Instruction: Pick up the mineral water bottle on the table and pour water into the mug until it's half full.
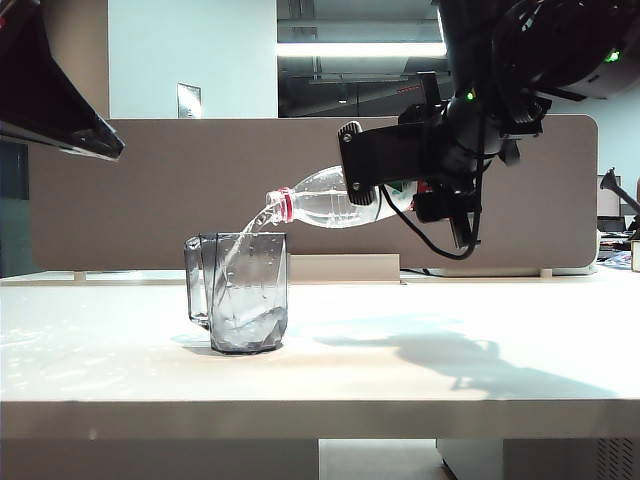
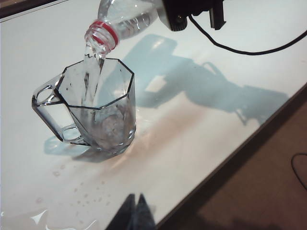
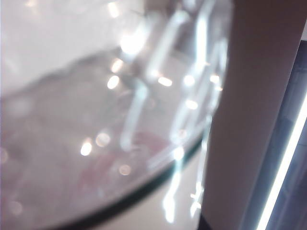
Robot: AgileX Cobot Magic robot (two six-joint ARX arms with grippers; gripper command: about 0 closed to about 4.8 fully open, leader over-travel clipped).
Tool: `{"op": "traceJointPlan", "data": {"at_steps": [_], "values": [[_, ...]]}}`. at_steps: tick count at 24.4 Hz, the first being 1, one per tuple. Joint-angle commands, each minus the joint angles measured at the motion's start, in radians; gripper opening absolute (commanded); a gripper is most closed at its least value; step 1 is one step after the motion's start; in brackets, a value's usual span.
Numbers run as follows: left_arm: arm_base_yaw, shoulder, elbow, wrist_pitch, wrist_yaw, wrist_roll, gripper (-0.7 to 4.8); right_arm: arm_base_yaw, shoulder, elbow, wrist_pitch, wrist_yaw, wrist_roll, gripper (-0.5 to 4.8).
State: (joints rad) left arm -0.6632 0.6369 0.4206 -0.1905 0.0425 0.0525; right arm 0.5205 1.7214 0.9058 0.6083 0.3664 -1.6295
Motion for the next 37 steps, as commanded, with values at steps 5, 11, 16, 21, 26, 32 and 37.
{"op": "traceJointPlan", "data": {"at_steps": [5, 11, 16, 21, 26, 32, 37], "values": [[0.001, -0.002, 0.003, 0.012, 0.003, -0.001, -0.01, 0.002, -0.012, 0.009, 0.047, 0.0, -0.043, 2.3], [0.001, -0.002, 0.003, 0.012, 0.003, -0.001, -0.02, 0.002, -0.012, 0.009, 0.047, 0.002, -0.056, 2.3], [0.001, -0.002, 0.003, 0.013, 0.003, -0.001, -0.01, 0.002, -0.012, 0.009, 0.047, 0.002, -0.076, 2.3], [0.001, -0.002, 0.003, 0.013, 0.003, -0.001, -0.01, 0.002, -0.012, 0.009, 0.047, 0.002, -0.077, 2.29], [0.001, -0.002, 0.003, 0.012, 0.003, -0.001, -0.02, 0.002, -0.012, 0.008, 0.046, 0.002, -0.046, 2.29], [0.001, -0.002, 0.003, 0.013, 0.003, -0.001, -0.01, 0.01, -0.012, 0.008, 0.047, -0.003, 0.121, 2.29], [0.001, -0.002, 0.003, 0.013, 0.003, -0.001, -0.01, 0.026, -0.011, 0.007, 0.019, -0.022, 0.425, 2.29]]}}
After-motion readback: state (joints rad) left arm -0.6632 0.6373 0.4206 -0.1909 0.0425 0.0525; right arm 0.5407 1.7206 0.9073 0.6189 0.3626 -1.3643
